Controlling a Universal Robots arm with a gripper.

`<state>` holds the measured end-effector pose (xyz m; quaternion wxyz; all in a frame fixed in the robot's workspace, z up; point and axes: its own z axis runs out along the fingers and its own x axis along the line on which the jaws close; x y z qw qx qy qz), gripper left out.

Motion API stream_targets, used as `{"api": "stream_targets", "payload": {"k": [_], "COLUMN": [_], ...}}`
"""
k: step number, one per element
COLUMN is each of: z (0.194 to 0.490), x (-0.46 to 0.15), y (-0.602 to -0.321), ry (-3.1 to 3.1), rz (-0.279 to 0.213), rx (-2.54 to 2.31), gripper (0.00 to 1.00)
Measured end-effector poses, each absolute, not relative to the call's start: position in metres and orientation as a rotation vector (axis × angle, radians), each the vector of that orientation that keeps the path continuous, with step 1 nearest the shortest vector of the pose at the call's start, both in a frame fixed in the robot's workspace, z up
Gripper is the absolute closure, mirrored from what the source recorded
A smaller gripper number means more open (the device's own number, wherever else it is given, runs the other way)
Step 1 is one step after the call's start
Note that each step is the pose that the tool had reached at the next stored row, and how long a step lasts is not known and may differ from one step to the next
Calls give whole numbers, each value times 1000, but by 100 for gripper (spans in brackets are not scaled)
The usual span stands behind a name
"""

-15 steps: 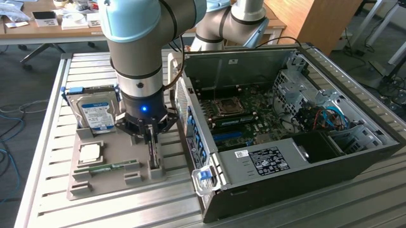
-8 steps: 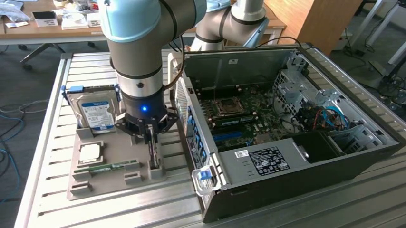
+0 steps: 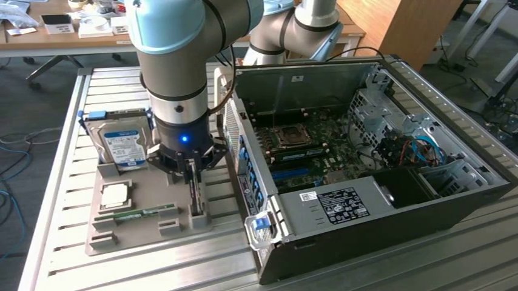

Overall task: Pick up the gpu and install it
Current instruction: 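Pick up the gpu and move the gpu toward the slot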

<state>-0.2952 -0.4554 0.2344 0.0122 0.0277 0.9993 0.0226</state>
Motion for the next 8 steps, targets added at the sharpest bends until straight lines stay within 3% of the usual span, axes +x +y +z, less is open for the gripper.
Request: {"api": "stream_targets", "payload": {"k": [8], "z": [235], "x": [-295], "y": [-455], "ry": [3115], "rz": [71], "rx": [85], "gripper": [73]}}
